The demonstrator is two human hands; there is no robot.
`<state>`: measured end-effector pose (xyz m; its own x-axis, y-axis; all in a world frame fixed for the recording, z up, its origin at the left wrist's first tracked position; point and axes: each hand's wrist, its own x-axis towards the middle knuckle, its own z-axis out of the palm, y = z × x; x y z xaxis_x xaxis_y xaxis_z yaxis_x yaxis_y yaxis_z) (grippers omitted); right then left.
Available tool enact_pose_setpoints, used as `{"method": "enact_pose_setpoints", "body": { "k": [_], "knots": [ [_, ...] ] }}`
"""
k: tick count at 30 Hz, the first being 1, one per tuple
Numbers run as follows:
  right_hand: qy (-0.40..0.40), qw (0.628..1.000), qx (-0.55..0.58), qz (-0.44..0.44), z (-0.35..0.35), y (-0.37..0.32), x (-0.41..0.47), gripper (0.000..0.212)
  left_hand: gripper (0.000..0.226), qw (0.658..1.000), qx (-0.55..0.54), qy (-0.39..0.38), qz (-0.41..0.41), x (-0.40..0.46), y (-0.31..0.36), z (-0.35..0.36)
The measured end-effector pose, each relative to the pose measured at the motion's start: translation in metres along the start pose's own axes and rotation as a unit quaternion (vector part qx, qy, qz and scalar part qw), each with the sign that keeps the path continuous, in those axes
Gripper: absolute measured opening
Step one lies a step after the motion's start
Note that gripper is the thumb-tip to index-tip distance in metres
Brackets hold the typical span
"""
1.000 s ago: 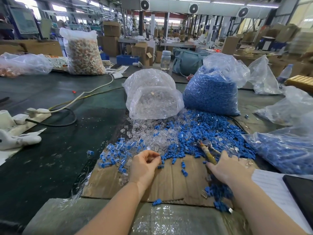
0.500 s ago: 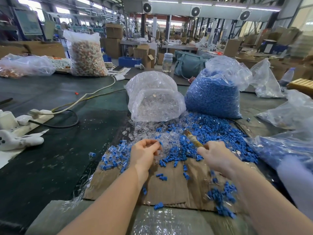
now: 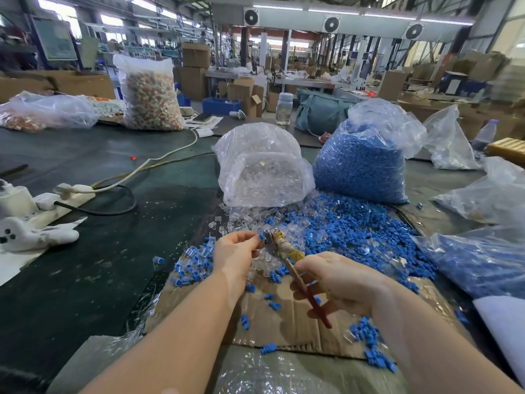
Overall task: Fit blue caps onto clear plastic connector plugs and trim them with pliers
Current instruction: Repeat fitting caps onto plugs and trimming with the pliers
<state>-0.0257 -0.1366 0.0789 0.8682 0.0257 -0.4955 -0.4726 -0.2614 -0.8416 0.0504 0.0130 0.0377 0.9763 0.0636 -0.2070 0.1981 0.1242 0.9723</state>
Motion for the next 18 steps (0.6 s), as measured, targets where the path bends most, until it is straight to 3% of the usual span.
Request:
{"method": "enact_pose_setpoints", "body": {
  "k": [13,18],
  "knots": [
    [-0.02,0.998,-0.057,0.005,0.0068,0.0007,-0.0016,0.031,0.006,0.999,0.008,-0.006,-0.043,0.0011,0.0093,-0.0017],
    [-0.018,0.999,-0.03,0.014,0.0051,0.0006,-0.0034,0.033,0.007,0.999,0.011,-0.01,-0.037,-0.0004,0.0081,-0.0016]
  ]
}}
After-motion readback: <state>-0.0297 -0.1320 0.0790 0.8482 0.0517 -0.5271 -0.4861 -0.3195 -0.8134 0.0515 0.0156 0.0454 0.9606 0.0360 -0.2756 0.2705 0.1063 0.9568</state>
